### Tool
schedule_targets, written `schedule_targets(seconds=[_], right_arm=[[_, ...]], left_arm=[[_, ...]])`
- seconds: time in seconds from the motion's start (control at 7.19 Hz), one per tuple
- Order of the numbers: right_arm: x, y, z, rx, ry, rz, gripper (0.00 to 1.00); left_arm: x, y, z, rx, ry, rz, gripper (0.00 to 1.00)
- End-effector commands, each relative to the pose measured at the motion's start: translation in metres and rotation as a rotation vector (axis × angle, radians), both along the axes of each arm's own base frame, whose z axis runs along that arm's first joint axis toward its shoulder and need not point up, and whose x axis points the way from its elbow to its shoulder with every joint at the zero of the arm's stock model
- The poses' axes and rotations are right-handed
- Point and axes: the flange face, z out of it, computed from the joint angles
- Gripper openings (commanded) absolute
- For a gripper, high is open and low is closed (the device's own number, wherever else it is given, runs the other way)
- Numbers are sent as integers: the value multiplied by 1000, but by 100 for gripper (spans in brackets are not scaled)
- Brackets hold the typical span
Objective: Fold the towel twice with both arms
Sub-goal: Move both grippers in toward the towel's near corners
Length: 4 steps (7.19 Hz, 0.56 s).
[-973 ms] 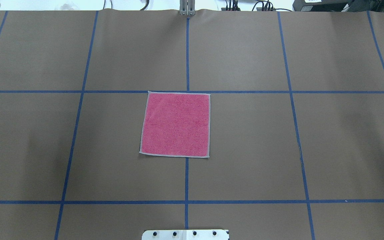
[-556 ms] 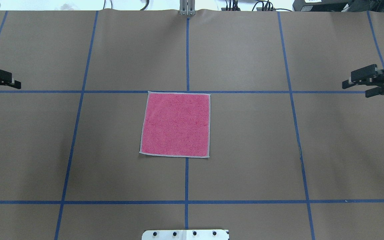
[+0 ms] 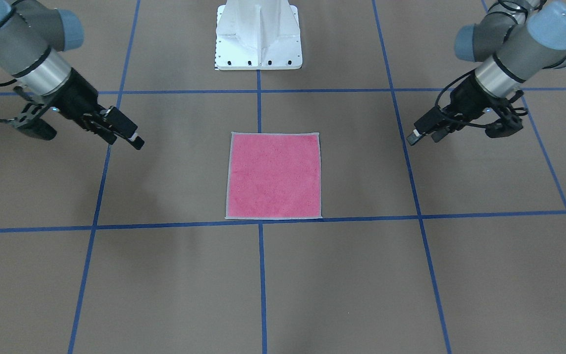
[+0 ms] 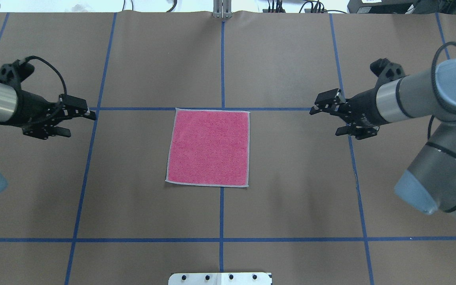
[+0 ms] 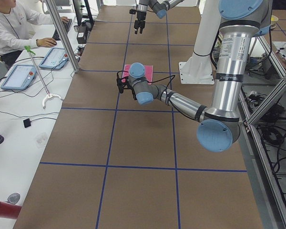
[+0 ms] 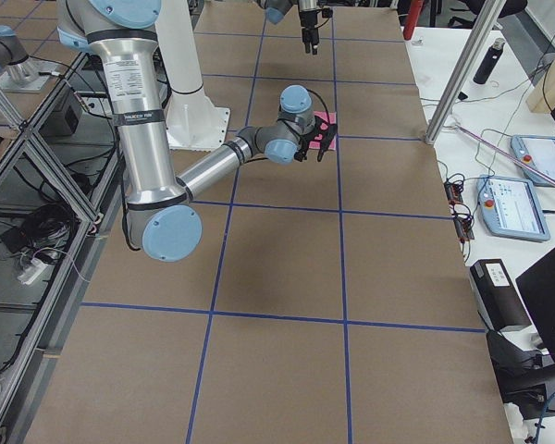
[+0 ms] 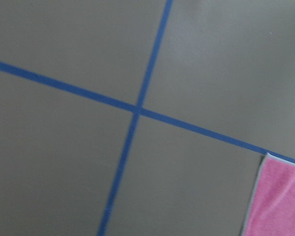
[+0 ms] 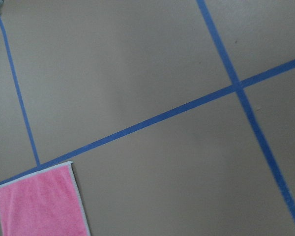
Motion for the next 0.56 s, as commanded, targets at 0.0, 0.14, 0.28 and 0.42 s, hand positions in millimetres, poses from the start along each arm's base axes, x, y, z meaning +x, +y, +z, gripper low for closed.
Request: schedule_targets(seconds=[0.0,0.14,0.28,0.42], right_arm=[[-97,67,-23,-27,-13,119,99],[-127,93,-28,-32,-19,153,98],[-141,107,-28,-24,-16,158,98],[-147,109,-33,-21,-21,154,99]], left_arm=[[79,32,-43,-40,46,-81,100],[101,45,-46,-46,46,-105,100],[121,54,-51,-39,44,-123,100],[140,56,-57,-51,49,-134,100]])
